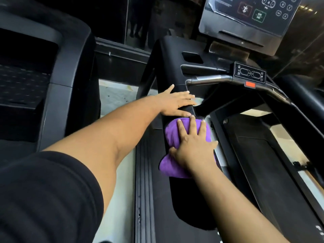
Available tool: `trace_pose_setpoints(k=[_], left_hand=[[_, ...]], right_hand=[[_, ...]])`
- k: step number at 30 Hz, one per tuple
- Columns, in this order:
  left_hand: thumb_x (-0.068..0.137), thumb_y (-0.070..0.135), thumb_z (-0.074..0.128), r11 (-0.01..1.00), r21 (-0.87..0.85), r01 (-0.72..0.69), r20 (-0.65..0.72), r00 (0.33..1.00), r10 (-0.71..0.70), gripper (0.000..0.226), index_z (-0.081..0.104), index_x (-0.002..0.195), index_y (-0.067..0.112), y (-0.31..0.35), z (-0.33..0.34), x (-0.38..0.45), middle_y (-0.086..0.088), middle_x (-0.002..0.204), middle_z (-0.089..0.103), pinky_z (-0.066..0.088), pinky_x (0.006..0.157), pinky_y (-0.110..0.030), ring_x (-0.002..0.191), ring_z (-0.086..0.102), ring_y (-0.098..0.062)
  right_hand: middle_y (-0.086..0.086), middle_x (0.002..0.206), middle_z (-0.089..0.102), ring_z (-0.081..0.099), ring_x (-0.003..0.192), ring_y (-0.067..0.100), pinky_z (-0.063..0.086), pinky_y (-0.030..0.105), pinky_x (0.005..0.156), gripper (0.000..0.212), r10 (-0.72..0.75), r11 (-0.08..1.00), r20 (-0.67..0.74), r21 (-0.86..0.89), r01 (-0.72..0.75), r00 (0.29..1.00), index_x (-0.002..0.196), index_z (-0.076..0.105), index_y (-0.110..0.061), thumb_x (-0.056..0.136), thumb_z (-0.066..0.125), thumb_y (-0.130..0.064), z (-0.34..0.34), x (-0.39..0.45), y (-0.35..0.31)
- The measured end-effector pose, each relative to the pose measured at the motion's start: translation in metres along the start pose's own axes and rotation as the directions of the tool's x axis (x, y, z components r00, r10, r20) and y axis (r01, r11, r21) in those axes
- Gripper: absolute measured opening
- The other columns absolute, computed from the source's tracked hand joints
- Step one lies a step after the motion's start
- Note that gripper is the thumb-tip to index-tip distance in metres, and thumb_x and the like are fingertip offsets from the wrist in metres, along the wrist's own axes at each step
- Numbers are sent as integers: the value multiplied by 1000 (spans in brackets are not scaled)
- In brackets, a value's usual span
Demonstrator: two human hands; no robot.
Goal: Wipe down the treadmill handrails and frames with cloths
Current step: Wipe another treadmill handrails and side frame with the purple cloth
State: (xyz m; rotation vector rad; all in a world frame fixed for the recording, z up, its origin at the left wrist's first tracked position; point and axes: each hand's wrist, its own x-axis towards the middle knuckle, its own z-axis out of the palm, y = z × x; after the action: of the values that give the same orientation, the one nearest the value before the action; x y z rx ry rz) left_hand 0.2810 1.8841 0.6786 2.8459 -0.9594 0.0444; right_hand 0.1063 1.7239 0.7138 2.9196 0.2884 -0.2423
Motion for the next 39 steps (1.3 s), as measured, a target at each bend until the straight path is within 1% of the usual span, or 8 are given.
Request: trace_pose_setpoints(k=[7,12,16,20,24,27,35,39], left_hand=[[98,74,26,999,-32,12,-6,1000,-12,70,24,160,41,-7,-1,3,12,172,11,-9,121,-67,159,2,-13],[103,65,31,991,-116,74,-40,996,-79,59,33,157,41,-31,-8,20,9,171,17,-5,118,-75,159,7,-14],[103,65,31,997,-64,34,-22,999,-36,60,31,158,41,-48,-14,26,9,171,18,-6,117,-75,159,7,-14],[104,64,29,991,-131,-4,-32,999,-1,60,27,159,41,-52,-2,28,10,172,14,-6,116,-76,159,1,-14],[104,64,30,987,-163,-1,-45,999,-7,58,29,158,43,-55,2,29,11,172,13,-6,115,-78,159,-1,-14],[104,65,30,990,-144,-4,-17,1000,2,58,27,158,45,-56,-1,29,12,172,12,-6,113,-79,159,-2,-12],[103,67,28,989,-146,14,17,1000,-12,60,23,159,45,-56,-1,30,14,172,6,-9,113,-78,158,-7,-10],[102,68,28,991,-130,17,24,1000,-14,60,23,158,47,-54,-5,32,15,172,7,-9,112,-80,159,-5,-11]], right_hand=[[-4,171,-19,-12,158,28,17,74,113,93,-77,993,-71,-92,70,994,161,-6,-40,79,23,-73,33,-51,34],[8,170,-21,-18,155,41,3,80,112,90,-77,971,-54,-229,62,996,163,-4,-31,93,41,-64,10,17,-10],[12,169,-22,-19,154,43,-1,77,114,80,-132,923,0,-365,123,991,164,-4,-25,100,32,-56,13,19,-24],[15,171,5,3,157,43,6,77,114,80,-179,934,-80,-328,143,981,162,23,-18,90,30,-52,34,-32,-6],[24,167,-20,-20,151,52,0,86,103,77,-146,828,33,-543,140,989,163,-4,-14,102,27,-51,28,27,-47],[24,167,-19,-22,151,50,4,86,103,75,-124,731,130,-658,179,984,163,-4,-12,104,23,-49,21,60,-71],[-1,173,-3,-11,158,30,-2,86,102,74,-193,897,-21,-410,167,981,162,23,-32,95,41,-57,27,-4,-15],[13,170,-18,-26,153,41,0,90,97,82,-171,767,163,-597,235,972,165,5,-22,99,37,-61,19,51,-59]])
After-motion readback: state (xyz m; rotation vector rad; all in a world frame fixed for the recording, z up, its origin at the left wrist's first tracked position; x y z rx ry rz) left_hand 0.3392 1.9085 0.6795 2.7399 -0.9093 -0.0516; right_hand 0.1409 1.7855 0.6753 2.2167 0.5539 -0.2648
